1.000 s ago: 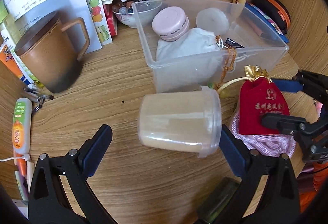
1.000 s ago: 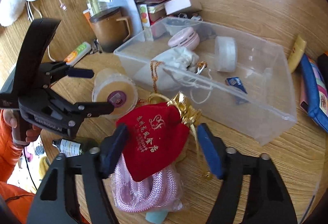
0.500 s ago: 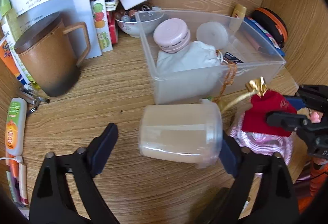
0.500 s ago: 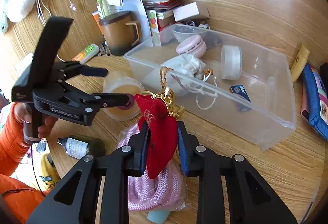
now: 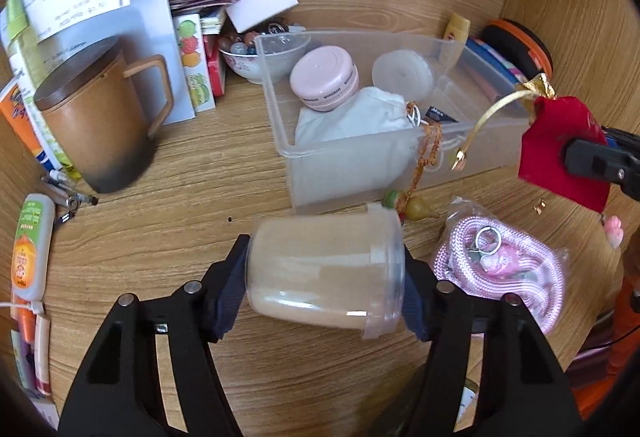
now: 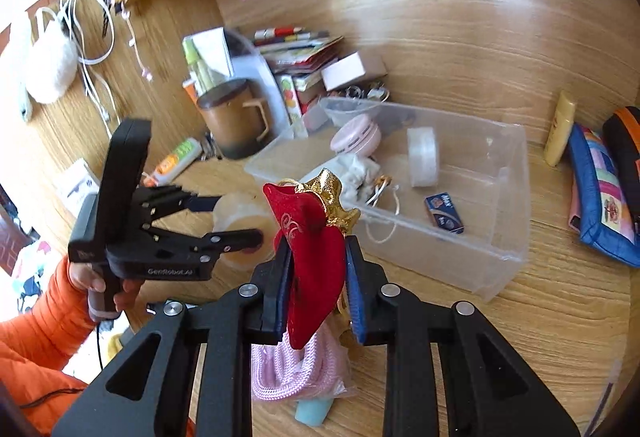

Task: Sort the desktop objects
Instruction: 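Carry the cream jar and red pouch over the clear bin with both grippers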

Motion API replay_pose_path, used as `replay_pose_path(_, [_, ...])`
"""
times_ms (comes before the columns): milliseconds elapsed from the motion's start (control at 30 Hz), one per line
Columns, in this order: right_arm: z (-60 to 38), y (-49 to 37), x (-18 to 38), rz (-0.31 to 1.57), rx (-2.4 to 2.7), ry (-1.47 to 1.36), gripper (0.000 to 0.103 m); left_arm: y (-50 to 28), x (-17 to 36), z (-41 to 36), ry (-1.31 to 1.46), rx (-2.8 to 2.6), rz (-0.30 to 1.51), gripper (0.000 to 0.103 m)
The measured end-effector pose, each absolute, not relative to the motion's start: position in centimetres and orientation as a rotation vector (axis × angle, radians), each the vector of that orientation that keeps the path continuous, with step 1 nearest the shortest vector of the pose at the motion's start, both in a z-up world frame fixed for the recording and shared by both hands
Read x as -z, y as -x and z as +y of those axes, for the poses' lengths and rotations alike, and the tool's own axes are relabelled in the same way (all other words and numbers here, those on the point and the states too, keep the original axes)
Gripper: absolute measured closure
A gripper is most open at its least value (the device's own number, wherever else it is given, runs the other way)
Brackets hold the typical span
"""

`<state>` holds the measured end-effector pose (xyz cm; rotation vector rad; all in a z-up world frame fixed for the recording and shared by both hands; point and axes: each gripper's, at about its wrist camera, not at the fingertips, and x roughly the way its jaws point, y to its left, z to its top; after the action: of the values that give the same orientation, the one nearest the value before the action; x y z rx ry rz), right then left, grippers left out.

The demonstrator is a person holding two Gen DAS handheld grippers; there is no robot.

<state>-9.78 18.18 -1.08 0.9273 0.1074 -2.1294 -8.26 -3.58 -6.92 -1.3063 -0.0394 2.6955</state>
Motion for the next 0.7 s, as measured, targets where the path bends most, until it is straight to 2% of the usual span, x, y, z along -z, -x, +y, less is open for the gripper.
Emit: replay_pose_path(700, [22.1,11.1,-2.8,-0.046,2.236,-0.808,0.081,5.2,-1.8,-5.5,1.017,-2.865,-0.164,0.038])
